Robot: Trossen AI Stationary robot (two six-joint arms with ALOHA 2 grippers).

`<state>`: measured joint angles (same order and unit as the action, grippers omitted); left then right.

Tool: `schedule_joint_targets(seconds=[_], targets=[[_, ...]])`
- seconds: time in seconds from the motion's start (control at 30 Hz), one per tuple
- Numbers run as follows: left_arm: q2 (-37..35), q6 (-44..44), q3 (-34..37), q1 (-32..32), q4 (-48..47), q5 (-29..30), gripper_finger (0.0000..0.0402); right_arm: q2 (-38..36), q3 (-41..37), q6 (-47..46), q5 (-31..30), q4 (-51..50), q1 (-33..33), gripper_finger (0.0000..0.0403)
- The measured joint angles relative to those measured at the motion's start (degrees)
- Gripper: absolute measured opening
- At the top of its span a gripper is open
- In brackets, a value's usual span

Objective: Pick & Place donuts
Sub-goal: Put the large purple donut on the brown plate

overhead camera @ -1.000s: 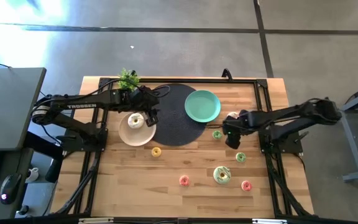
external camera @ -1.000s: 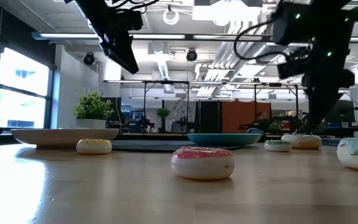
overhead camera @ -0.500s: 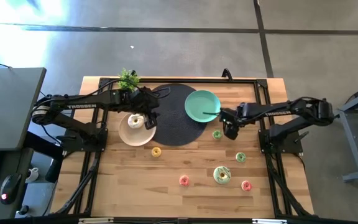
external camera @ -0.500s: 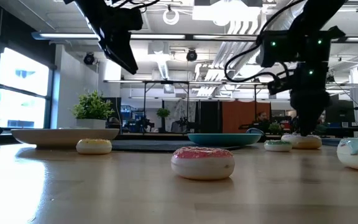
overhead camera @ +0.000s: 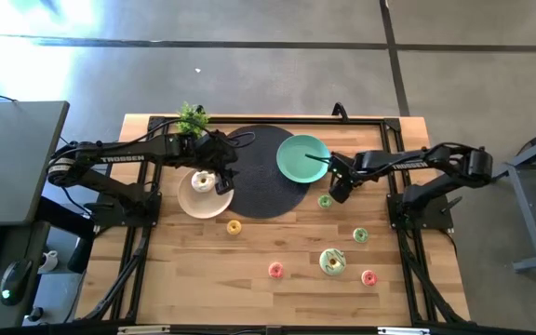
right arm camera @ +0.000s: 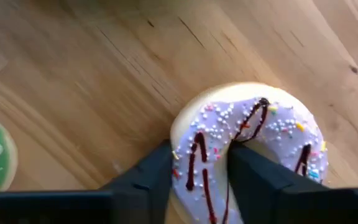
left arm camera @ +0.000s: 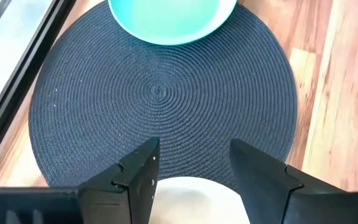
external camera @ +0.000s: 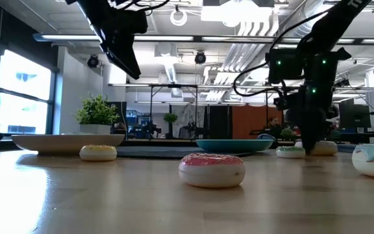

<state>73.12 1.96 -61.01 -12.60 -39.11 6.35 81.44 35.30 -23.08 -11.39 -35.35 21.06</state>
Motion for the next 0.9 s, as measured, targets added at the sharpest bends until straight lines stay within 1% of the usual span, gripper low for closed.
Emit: schedule_joint_targets(seconds=[0.13,0.17,0.2,0.27,0.33,0.4,0.47,0.53,0.63,0.77,0.83,0.9], targets=[[0.00,3.05,0.00,0.00,0.26,0.58,0.0191,-0.35,1.33,-1.15,0.66,-2.07,0.01,0.0041],[0.00,4.09,0.00,0.00,0.48,1.37,0.0191,-0.66,2.26,-1.37,1.00,-3.35,-0.07,0.0025],[0.00,4.38,0.00,0.00,0.59,1.96,0.0191,-1.09,3.53,-1.42,1.41,-4.53,-0.26,0.0016],[0.00,4.58,0.00,0.00,0.71,1.85,0.0191,-1.71,6.87,-1.94,1.46,-6.49,-1.05,0.0016],[-0.40,5.90,0.00,-0.02,1.30,0.51,0.0191,-2.05,10.47,-2.51,1.18,-8.03,-2.28,0.0027],[-1.31,7.34,0.00,0.00,2.99,-0.61,0.0191,-2.02,14.24,-3.03,-0.18,-7.44,-4.01,0.0032],[-2.25,7.34,-0.04,0.02,3.68,-1.99,0.0191,-1.43,17.44,-3.48,-1.99,-3.35,-6.44,0.0027],[-3.20,7.31,-0.04,0.02,3.43,-2.76,0.0191,-0.24,19.37,-1.30,-2.97,3.07,-9.28,0.0017],[-6.17,6.86,0.02,0.00,2.53,-3.04,0.0191,4.02,20.55,3.34,-5.22,16.96,-13.53,0.0010],[-12.67,6.88,-0.07,-0.02,3.07,-3.70,0.0191,14.42,23.30,6.26,-2.89,33.08,-16.74,0.0016],[-15.63,6.89,-0.02,-0.02,3.12,-4.35,0.0191,20.65,27.06,8.18,-2.65,38.00,-17.43,0.0020],[-18.37,7.41,-0.04,-0.03,3.09,-4.35,0.0191,26.71,32.45,10.37,-1.90,40.56,-17.66,0.0020]])
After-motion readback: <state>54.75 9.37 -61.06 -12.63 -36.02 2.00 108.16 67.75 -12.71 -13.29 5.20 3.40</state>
